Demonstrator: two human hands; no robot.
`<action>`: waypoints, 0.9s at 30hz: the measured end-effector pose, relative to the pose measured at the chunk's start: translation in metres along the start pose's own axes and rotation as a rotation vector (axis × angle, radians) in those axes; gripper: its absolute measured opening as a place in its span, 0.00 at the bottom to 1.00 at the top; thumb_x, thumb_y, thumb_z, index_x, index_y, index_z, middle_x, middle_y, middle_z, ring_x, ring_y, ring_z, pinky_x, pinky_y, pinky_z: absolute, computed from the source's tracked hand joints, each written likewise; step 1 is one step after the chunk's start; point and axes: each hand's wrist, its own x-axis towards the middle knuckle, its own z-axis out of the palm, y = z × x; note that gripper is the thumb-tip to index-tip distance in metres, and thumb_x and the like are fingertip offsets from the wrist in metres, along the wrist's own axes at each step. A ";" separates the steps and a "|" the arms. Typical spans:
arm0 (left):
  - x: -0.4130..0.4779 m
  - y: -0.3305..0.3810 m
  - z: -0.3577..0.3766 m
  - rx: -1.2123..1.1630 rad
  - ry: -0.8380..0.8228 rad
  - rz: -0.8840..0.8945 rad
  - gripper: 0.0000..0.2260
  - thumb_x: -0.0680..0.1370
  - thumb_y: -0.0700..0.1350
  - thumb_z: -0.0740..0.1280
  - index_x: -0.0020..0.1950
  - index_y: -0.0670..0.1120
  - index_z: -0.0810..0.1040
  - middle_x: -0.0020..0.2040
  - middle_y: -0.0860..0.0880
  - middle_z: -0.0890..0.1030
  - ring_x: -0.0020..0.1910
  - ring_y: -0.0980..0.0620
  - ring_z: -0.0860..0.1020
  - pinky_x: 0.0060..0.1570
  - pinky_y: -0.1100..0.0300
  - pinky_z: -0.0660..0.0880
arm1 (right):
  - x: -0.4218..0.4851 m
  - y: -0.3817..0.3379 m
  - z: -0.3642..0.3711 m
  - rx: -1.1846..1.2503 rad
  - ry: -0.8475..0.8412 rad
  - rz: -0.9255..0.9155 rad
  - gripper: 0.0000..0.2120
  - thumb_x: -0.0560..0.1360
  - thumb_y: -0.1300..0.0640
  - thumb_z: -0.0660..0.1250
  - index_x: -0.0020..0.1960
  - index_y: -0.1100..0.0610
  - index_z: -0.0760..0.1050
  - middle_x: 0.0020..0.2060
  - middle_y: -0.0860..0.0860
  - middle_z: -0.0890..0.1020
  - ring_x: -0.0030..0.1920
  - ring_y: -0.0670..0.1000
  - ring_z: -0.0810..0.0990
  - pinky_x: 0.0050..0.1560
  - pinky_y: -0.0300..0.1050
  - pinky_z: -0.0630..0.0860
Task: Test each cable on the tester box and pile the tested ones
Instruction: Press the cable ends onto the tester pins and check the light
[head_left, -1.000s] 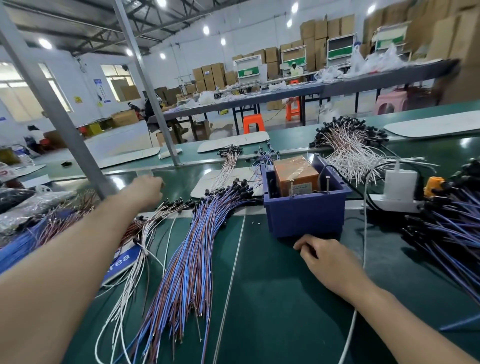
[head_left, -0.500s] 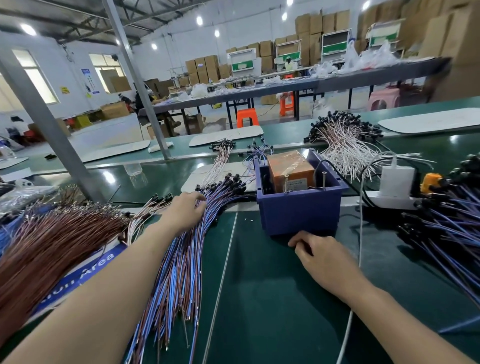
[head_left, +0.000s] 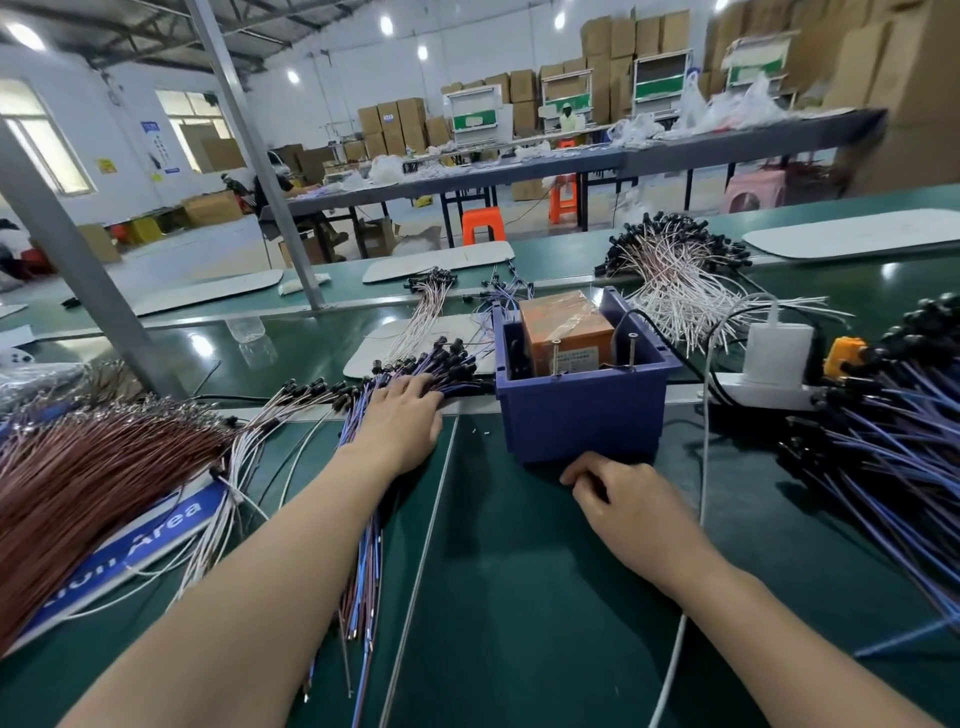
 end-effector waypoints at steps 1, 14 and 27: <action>0.001 0.002 0.001 0.004 -0.003 -0.015 0.19 0.84 0.49 0.56 0.74 0.47 0.70 0.78 0.46 0.63 0.76 0.43 0.60 0.72 0.47 0.59 | 0.000 0.001 0.000 0.006 0.009 0.003 0.09 0.81 0.50 0.59 0.52 0.41 0.77 0.29 0.34 0.78 0.31 0.38 0.77 0.31 0.29 0.69; 0.000 0.011 -0.048 -0.688 0.450 -0.199 0.11 0.82 0.35 0.61 0.60 0.40 0.79 0.58 0.43 0.78 0.55 0.48 0.78 0.61 0.57 0.73 | 0.000 0.000 -0.002 0.040 0.017 0.002 0.08 0.81 0.49 0.59 0.51 0.40 0.77 0.28 0.44 0.78 0.29 0.43 0.77 0.27 0.35 0.63; -0.071 0.118 -0.151 -0.743 0.894 0.435 0.08 0.81 0.34 0.64 0.56 0.43 0.79 0.52 0.51 0.73 0.45 0.59 0.73 0.45 0.68 0.72 | -0.007 -0.003 -0.028 0.972 0.274 0.147 0.15 0.83 0.57 0.59 0.47 0.49 0.84 0.27 0.51 0.76 0.23 0.47 0.69 0.22 0.38 0.63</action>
